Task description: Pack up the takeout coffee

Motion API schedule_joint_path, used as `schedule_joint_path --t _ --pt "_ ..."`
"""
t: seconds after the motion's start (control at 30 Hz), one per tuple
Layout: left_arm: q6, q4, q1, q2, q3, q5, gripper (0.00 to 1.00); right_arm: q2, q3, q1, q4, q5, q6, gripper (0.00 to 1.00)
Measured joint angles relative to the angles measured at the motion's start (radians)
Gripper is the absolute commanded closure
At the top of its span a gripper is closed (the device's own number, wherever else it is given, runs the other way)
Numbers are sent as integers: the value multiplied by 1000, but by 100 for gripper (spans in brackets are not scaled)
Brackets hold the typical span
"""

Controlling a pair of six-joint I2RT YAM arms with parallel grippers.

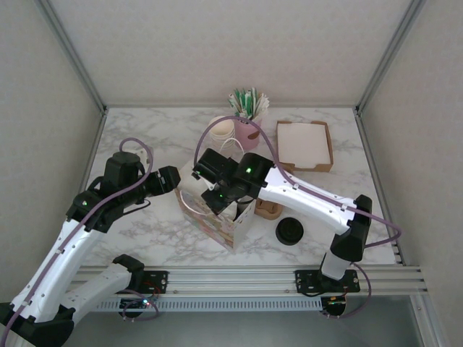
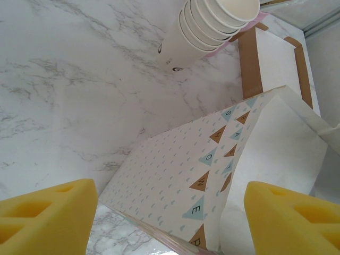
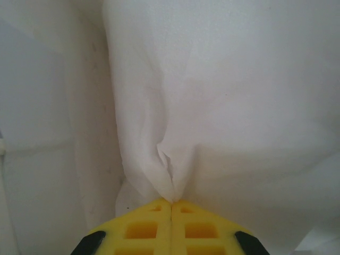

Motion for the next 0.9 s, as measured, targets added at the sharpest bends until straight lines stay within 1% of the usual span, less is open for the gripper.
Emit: schedule_joint_path --t 0.27,0.63,0.9 --pt "0 0 0 0 0 -3 27 42 -1 0 -18 49 0 100" --pt "0 0 0 -3 0 -15 27 102 -26 -7 -21 78 -12 100" --pt "0 -1 -1 -9 0 -15 27 81 -35 -17 -2 73 -14 100"
